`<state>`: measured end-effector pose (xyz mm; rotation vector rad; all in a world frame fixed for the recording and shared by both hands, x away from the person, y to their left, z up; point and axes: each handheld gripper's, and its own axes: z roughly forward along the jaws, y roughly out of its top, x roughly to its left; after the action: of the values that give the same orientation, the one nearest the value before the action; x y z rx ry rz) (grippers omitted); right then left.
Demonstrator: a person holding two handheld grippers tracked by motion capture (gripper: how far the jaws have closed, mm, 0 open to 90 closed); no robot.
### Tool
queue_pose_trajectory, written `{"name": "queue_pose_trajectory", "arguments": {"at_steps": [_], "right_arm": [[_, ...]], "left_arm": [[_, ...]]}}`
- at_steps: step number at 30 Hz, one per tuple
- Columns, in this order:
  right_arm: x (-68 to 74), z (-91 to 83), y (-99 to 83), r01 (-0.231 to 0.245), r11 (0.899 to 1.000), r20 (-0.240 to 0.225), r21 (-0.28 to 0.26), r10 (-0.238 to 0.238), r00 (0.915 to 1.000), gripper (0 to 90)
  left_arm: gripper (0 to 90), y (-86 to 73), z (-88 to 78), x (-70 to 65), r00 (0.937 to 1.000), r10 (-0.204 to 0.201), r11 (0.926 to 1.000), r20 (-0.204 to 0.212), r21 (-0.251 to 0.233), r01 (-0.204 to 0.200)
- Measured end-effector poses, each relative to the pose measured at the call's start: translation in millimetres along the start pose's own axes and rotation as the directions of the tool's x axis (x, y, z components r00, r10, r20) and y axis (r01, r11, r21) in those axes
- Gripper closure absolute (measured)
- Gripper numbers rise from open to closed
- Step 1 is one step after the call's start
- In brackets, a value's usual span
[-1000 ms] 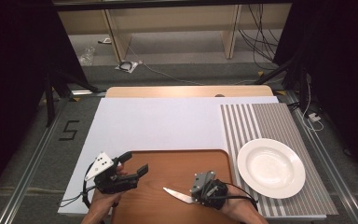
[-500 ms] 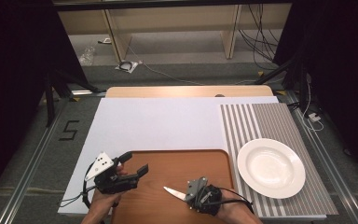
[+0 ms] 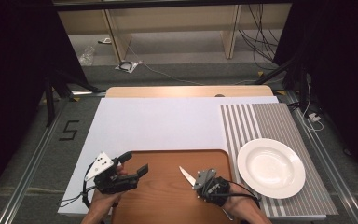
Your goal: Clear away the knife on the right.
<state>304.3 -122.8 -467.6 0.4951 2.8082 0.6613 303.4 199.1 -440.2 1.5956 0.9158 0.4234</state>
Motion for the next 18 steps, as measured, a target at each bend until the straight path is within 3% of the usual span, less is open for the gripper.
{"name": "queue_pose_trajectory", "arguments": {"at_steps": [9,18], "right_arm": [[-13.9,-5.7,-10.5,-0.06,0.998,0.033,0.027,0.06,0.9977,90.0],[-19.1,-12.0,-20.9,-0.12,0.991,0.073,0.053,0.116,0.9905,90.0]], "left_arm": [[16.4,0.0,-0.3,-0.3,1.0,0.001,1.0,0.0,-0.001,-0.001],[16.4,-0.1,-0.3,-0.8,1.0,0.002,1.0,0.002,-0.001,-0.001]]}}
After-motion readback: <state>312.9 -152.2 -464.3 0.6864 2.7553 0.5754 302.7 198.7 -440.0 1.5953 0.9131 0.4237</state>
